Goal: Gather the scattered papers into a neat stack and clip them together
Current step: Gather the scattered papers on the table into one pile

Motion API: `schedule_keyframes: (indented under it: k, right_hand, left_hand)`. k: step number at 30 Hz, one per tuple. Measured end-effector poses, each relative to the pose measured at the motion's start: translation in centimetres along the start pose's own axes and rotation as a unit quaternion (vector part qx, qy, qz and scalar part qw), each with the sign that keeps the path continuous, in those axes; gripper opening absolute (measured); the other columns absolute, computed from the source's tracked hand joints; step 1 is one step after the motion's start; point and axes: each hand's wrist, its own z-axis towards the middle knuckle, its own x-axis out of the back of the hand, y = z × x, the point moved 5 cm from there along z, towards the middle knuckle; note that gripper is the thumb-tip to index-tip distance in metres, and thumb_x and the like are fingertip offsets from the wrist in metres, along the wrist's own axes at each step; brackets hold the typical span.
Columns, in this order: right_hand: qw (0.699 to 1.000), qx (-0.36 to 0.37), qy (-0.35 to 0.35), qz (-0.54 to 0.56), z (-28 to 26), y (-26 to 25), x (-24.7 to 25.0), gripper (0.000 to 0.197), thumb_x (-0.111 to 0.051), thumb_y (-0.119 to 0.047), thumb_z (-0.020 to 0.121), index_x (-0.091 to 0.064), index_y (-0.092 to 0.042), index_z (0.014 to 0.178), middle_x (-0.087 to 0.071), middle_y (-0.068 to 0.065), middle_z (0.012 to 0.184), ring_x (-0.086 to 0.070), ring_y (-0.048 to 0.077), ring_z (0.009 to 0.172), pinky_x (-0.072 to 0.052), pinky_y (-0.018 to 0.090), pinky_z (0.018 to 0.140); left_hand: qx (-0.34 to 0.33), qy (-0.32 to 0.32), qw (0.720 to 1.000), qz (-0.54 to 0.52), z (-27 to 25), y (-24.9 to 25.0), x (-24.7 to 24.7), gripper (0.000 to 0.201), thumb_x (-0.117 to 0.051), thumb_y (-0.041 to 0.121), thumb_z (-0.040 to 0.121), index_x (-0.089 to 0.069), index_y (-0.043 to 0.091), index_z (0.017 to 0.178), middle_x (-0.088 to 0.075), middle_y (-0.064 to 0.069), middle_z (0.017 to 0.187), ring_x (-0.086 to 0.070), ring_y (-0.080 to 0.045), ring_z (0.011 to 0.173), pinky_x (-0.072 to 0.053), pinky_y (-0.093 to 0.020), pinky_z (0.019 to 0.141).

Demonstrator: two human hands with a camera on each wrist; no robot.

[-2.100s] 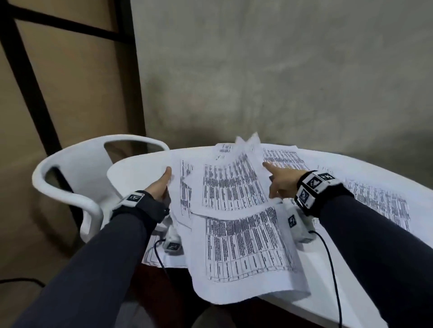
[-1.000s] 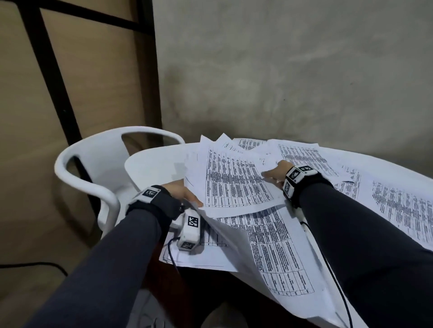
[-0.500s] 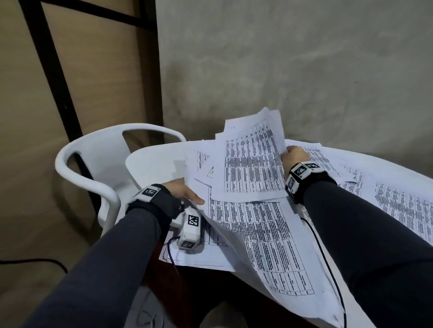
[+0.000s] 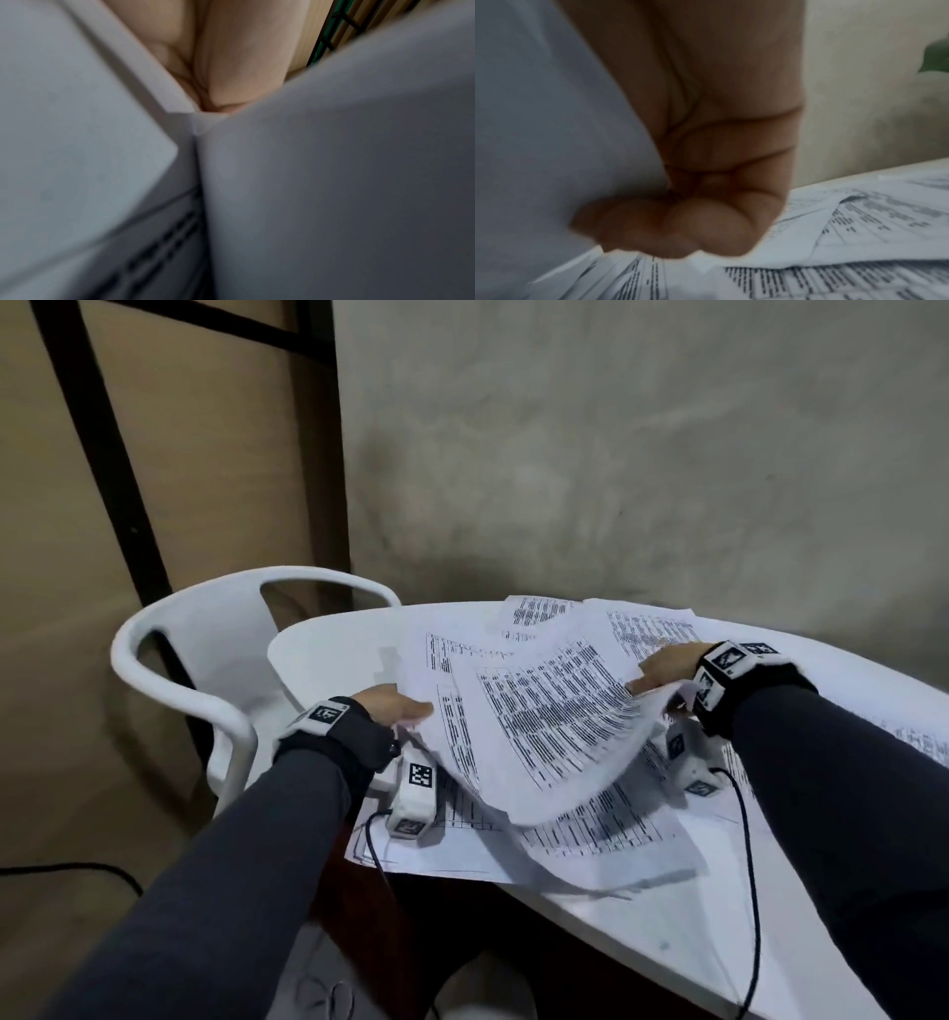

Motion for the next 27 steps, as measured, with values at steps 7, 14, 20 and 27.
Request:
schedule_keyframes:
  k: [7, 14, 20, 27]
  right_hand:
    - [0.998, 0.055, -0.004, -0.004, -2.2, -0.2, -0.7, 0.032, -0.055, -0.044, 0.091, -0.061, -0.013, 0.091, -0.059, 0.000, 0.091, -0.057, 0.024, 0.092, -0.042, 0.025, 0.075]
    - [0.973, 0.065, -0.071, 0.211, -2.6, -1.5, -4.2, 0.056, -0.058, -0.035, 0.091, -0.045, -0.005, 0.135, -0.056, 0.001, 0.081, -0.051, 0.012, 0.063, -0.048, 0.020, 0.052]
    - [0.997, -0.051, 0.057, 0.022, -1.5, 4.1, -1.3, 0.065, -0.054, -0.049, 0.089, -0.054, 0.005, 0.125, -0.054, 0.018, 0.134, -0.052, 0.030, 0.122, -0.040, 0.031, 0.094]
    - [0.998, 0.013, -0.021, -0.059, -3.1, 0.2, -3.7, 0.073, -0.051, -0.062, 0.084, -0.047, -0.012, 0.136, -0.047, 0.009, 0.143, -0.047, 0.027, 0.128, -0.035, 0.043, 0.108]
  left_hand:
    - [0.000, 0.029, 0.987, -0.161, 0.6, -0.4, 0.2, 0.073, -0.055, 0.061, 0.081, -0.047, 0.014, 0.137, -0.058, -0.003, 0.129, -0.063, -0.016, 0.089, -0.046, -0.027, 0.074]
    - [0.000, -0.026, 0.998, -0.050, -0.3, 0.0, -0.5, 0.032, -0.070, -0.004, 0.074, -0.065, 0.006, 0.104, -0.067, -0.015, 0.117, -0.062, -0.029, 0.100, -0.051, -0.033, 0.081]
    - [0.005, 0.021, 0.999, -0.041, -2.2, -0.1, 3.0, 0.041, -0.077, 0.004, 0.069, -0.065, -0.006, 0.107, -0.056, -0.032, 0.124, -0.056, -0.048, 0.107, -0.042, -0.046, 0.102]
    - [0.019, 0.019, 0.999, -0.040, 0.0, -2.1, 4.2, 0.032, -0.059, -0.019, 0.075, -0.066, 0.002, 0.098, -0.064, -0.018, 0.115, -0.059, -0.033, 0.100, -0.045, -0.035, 0.090]
